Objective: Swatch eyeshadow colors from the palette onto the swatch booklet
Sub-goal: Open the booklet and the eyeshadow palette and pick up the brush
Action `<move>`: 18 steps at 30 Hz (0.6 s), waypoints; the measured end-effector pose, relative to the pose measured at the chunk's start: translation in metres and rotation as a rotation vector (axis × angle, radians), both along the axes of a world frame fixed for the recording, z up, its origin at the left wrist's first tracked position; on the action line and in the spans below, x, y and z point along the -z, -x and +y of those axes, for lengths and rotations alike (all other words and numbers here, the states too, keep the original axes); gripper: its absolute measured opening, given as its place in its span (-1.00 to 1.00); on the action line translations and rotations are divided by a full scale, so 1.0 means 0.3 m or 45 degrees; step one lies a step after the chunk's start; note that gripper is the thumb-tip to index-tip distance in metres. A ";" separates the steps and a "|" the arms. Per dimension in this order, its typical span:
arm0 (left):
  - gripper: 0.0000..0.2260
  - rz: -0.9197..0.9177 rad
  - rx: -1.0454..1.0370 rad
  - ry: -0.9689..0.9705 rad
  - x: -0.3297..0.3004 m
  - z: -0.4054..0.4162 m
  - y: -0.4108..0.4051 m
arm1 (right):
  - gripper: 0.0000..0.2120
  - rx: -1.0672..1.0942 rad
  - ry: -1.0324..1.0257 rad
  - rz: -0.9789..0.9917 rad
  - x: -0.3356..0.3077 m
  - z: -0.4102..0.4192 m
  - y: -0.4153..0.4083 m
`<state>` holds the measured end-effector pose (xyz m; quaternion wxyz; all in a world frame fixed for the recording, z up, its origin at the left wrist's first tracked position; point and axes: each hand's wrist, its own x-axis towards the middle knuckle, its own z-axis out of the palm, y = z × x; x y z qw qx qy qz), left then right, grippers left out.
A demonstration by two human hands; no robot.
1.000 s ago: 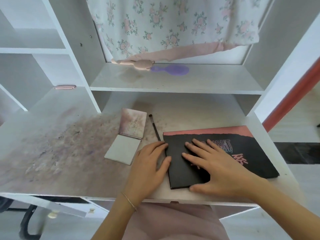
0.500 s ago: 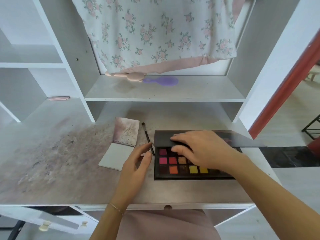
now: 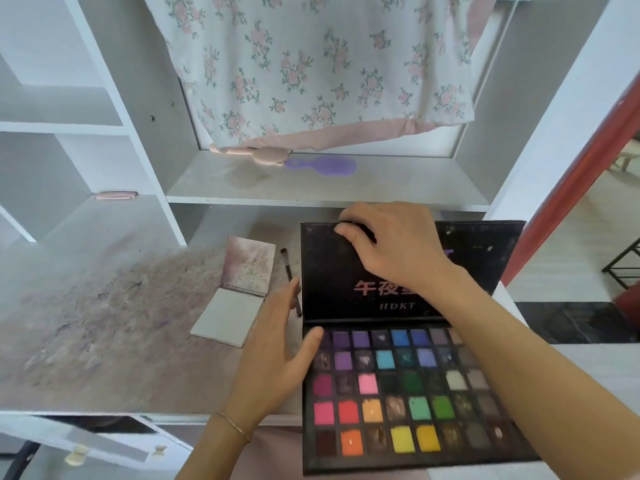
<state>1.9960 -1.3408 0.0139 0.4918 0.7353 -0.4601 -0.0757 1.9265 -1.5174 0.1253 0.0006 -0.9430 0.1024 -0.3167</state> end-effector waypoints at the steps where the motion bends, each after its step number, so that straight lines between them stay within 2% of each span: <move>1: -0.41 -0.036 0.023 -0.028 0.002 -0.002 -0.001 | -0.72 -0.013 -0.006 0.014 0.015 -0.008 -0.016; 4: -0.38 -0.165 -0.019 -0.153 0.006 -0.003 0.002 | -0.76 -0.025 -0.055 0.113 0.082 -0.039 -0.066; 8: -0.37 -0.375 -0.078 -0.390 0.020 0.003 0.005 | -0.59 0.064 -0.104 0.435 0.188 -0.047 -0.080; 12: -0.37 -0.372 -0.116 -0.426 0.023 0.001 0.002 | -0.54 0.217 -0.215 0.621 0.267 -0.008 -0.033; 14: -0.39 -0.385 -0.130 -0.435 0.024 -0.002 0.000 | -0.48 0.297 -0.345 0.800 0.303 0.007 -0.008; 16: -0.37 -0.392 -0.152 -0.470 0.028 -0.007 -0.003 | -0.41 0.312 -0.449 1.006 0.337 0.008 0.007; 18: -0.35 -0.393 -0.168 -0.503 0.033 -0.013 -0.004 | -0.38 0.292 -0.445 1.099 0.360 -0.011 0.004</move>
